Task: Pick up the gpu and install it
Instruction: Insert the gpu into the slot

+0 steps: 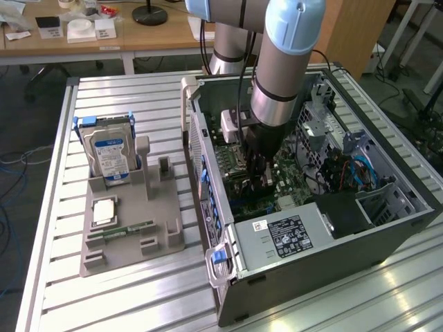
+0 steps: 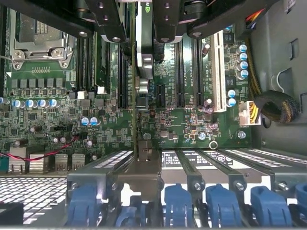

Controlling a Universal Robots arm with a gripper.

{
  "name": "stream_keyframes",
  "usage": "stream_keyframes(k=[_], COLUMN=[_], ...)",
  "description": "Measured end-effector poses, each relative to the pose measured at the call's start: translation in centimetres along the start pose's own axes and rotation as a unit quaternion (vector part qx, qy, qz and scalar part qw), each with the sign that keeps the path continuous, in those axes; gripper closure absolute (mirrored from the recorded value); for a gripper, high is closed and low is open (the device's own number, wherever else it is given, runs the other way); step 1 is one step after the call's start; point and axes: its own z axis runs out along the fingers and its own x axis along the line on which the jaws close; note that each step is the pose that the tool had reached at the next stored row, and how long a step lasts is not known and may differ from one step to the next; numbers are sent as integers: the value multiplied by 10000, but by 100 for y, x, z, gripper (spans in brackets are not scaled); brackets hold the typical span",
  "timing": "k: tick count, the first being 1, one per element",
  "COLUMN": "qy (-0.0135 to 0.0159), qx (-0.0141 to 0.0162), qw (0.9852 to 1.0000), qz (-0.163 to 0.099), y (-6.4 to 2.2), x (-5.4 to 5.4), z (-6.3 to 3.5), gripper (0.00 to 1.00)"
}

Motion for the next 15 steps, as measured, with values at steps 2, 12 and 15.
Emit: stream_keyframes(k=[2, 12, 15], qy=[0, -3, -5], qx=[0, 1, 2], qw=[10000, 10000, 10000], qz=[0, 0, 0], y=[0, 0, 0], x=[0, -1, -1], z=[1, 4, 6], gripper=[73, 73, 73])
